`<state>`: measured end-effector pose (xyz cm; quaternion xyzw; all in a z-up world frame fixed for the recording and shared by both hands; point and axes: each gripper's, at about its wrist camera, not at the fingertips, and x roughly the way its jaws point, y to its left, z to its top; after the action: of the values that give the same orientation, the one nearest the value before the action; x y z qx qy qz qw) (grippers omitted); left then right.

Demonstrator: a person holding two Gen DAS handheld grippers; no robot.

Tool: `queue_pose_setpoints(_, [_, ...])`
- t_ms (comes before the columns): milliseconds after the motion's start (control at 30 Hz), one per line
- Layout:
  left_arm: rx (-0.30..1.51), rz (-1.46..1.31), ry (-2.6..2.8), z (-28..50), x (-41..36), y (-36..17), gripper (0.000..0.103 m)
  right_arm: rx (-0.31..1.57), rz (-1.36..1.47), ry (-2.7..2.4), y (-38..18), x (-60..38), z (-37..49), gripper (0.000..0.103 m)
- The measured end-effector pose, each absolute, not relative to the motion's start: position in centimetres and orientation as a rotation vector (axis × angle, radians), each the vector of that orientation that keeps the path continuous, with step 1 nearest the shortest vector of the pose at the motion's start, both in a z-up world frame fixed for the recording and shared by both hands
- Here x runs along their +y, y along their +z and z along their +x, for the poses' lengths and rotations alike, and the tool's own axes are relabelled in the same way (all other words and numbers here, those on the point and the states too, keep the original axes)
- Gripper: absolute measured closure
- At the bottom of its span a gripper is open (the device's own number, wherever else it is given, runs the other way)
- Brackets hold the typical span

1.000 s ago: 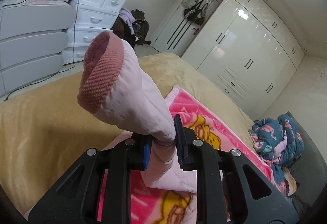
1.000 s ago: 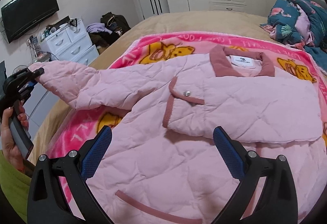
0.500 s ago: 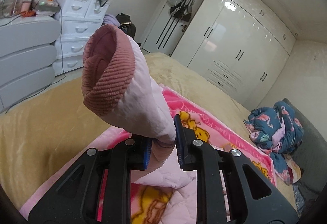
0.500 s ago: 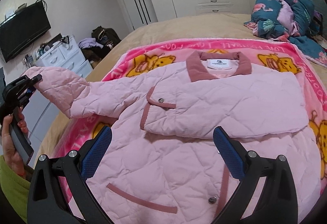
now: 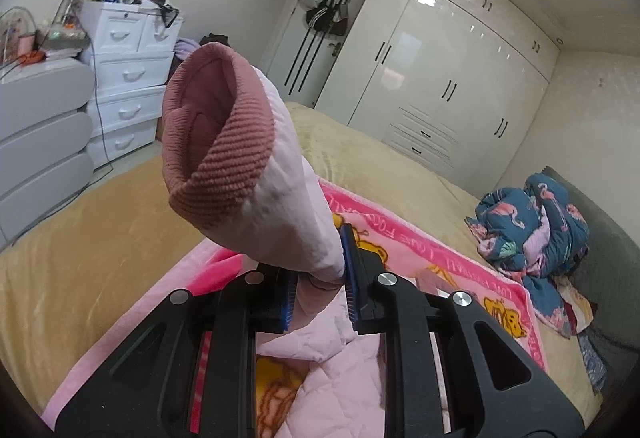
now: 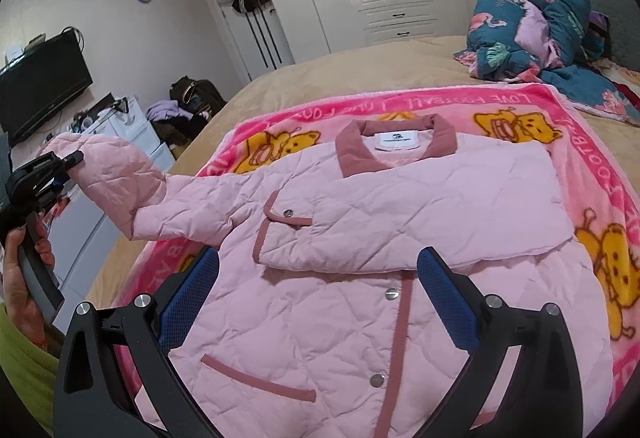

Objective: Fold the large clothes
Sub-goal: 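Carry the held sleeve across the jacket front with the left tool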

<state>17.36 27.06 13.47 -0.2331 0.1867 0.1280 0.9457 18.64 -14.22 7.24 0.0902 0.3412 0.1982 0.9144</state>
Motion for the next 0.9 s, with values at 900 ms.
queue_pose_setpoints(900, [0.397, -0.318, 0.096, 19.8, 16.2, 16.5, 0.091, 0.678, 0.301, 0.302, 7.1, -22.6, 16.8, 0.004])
